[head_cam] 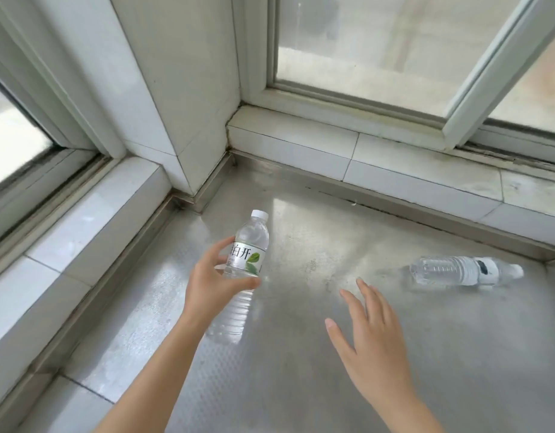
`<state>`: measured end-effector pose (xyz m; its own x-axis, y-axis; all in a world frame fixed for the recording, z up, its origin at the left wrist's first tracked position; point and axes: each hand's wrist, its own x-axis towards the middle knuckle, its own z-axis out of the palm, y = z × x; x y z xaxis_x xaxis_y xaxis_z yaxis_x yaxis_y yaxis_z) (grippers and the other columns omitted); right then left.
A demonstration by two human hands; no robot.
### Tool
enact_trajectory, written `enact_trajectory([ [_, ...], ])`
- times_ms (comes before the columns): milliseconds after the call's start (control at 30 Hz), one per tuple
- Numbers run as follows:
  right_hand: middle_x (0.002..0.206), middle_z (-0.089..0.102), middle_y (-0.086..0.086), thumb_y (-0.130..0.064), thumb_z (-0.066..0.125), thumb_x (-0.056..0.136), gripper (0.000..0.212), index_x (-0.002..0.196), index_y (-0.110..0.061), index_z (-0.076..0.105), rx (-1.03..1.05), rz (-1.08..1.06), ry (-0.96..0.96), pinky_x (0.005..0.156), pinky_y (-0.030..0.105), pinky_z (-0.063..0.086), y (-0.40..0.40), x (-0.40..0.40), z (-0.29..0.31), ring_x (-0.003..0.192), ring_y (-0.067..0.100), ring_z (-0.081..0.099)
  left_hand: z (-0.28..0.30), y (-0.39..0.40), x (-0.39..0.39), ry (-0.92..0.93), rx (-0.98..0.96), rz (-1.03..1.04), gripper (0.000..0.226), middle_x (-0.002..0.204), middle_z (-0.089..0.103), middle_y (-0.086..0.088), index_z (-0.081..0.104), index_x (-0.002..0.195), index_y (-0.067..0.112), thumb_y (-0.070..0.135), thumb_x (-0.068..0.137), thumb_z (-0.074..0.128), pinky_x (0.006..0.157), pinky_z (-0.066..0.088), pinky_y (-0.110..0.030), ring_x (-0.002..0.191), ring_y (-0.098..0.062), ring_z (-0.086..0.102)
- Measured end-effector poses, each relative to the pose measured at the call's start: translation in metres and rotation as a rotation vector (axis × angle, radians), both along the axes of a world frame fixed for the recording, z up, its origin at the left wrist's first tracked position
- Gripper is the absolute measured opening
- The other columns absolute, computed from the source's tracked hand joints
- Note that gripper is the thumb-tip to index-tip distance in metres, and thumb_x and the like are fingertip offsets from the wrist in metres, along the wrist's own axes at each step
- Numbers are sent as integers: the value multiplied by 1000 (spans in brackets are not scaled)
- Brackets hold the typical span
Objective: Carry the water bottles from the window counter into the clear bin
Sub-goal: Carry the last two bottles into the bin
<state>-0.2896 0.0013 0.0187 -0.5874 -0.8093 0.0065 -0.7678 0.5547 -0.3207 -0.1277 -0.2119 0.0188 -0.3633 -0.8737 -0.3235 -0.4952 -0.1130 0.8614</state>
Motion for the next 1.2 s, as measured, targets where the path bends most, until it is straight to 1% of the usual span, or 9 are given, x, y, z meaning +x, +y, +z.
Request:
enact_trajectory([
  [133,148,39,3,-51,43,90,52,132,-23,50,-73,-93,-78,109,42,34,23,-47,-1,136,21,28,4,39,-54,70,64,-47,89,96,75,11,58,121,54,30,43,93,83,58,-42,87,-13,73],
  [300,137,42,-12,-27,66,87,59,139,-29,39,-428,-670,-717,97,32,38,56,-139,-13,126,14,44,8,85,-124,83,118,-130,85,99,73,7,59,122,52,17,53,95,73,50,-25,86,-14,73],
  [467,125,54,0,-20,76,78,78,141,-23,30,-723,-1130,-1024,100,48,44,65,-227,-44,111,18,54,9,115,-179,50,110,-188,82,102,72,3,59,115,57,15,54,95,74,50,-26,85,-15,72],
  [567,115,51,1,-29,84,67,90,137,-24,28,-793,-1260,-1163,72,40,55,53,-257,-59,91,19,53,7,125,-199,22,104,-189,85,101,72,6,59,119,53,15,52,96,74,50,-26,85,-15,72],
  [633,127,43,1,-38,89,57,106,140,-22,27,-791,-1335,-1128,68,41,56,44,-269,-68,98,24,57,5,129,-206,3,103,-184,85,99,73,8,59,116,56,17,50,97,76,52,-29,85,-16,72],
  [733,140,34,7,-41,92,48,120,144,-20,24,-757,-1386,-1009,84,52,54,35,-279,-72,113,29,53,3,132,-211,-31,91,-169,85,96,74,12,59,112,61,30,41,95,81,55,-35,85,-16,72],
  [800,141,33,6,-35,92,50,120,146,-21,22,-763,-1392,-1010,79,49,56,33,-283,-72,107,27,54,2,133,-213,-50,79,-154,86,98,74,12,58,113,62,40,36,90,85,57,-41,86,-17,72],
  [933,128,50,3,-15,89,58,96,137,-19,34,-863,-1346,-1128,55,33,55,42,-286,-72,93,19,59,2,138,-215,-63,76,-132,90,102,74,8,57,115,62,42,35,90,89,56,-47,91,-18,72],
  [1200,104,63,5,-7,86,60,56,105,-14,52,-831,-1135,-1270,76,41,58,65,-279,-70,96,23,65,15,154,-226,-4,98,-110,88,101,75,5,61,110,62,42,29,90,88,56,-44,89,-20,73],
])
